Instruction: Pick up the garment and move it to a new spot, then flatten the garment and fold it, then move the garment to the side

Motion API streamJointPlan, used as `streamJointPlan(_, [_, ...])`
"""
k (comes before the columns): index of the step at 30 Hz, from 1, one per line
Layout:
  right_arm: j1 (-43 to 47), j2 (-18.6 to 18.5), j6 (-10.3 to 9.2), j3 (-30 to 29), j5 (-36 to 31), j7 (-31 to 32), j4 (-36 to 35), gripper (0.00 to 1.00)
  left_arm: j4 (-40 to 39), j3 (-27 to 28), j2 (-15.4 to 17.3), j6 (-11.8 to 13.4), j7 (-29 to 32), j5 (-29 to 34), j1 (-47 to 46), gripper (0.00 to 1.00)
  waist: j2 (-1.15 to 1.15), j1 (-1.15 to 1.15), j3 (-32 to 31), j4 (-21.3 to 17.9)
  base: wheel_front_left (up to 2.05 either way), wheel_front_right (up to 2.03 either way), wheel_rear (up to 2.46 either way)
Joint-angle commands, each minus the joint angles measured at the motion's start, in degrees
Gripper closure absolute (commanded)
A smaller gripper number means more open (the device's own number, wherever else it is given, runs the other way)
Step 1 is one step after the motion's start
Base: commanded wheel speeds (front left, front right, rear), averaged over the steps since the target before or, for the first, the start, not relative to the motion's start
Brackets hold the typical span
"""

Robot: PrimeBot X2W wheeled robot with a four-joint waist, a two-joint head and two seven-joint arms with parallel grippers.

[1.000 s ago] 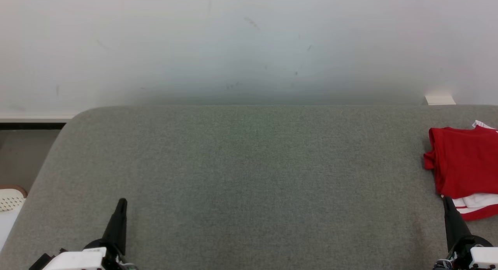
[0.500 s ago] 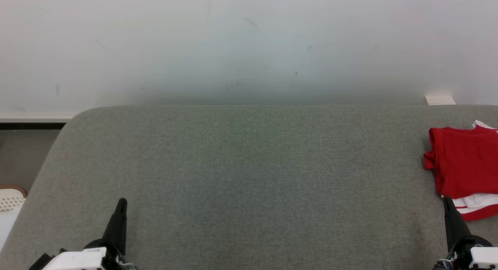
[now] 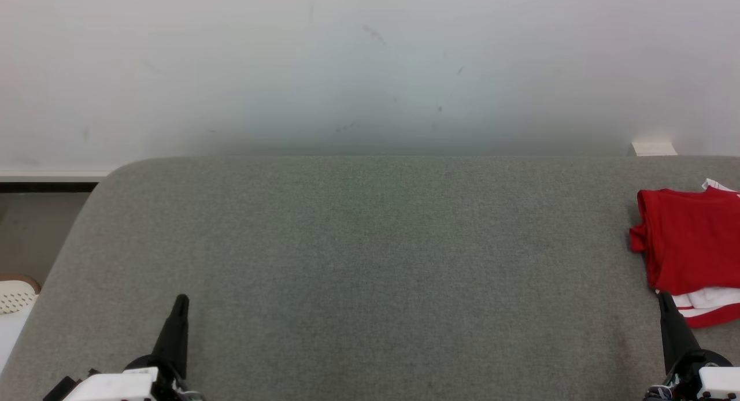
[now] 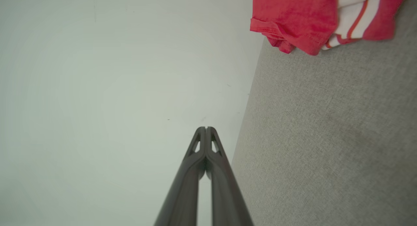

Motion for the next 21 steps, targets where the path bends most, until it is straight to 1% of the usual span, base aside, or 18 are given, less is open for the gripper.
streamJointPlan(1, [-0.7, 0.0, -0.12, -0.3, 0.0, 0.2, 0.1, 1.0, -0.2, 0.1, 0.4, -0.3, 0.2, -0.8, -0.4, 1.0, 0.0, 0.0, 0.0, 0.0, 0.0, 0.0, 0.0])
streamJointPlan(21, [-0.7, 0.0, -0.12, -0.3, -0.1, 0.2, 0.1, 1.0, -0.2, 0.1, 0.4, -0.3, 0.2, -0.8, -0.4, 1.0, 0.0, 0.0, 0.0, 0.0, 0.0, 0.0, 0.0])
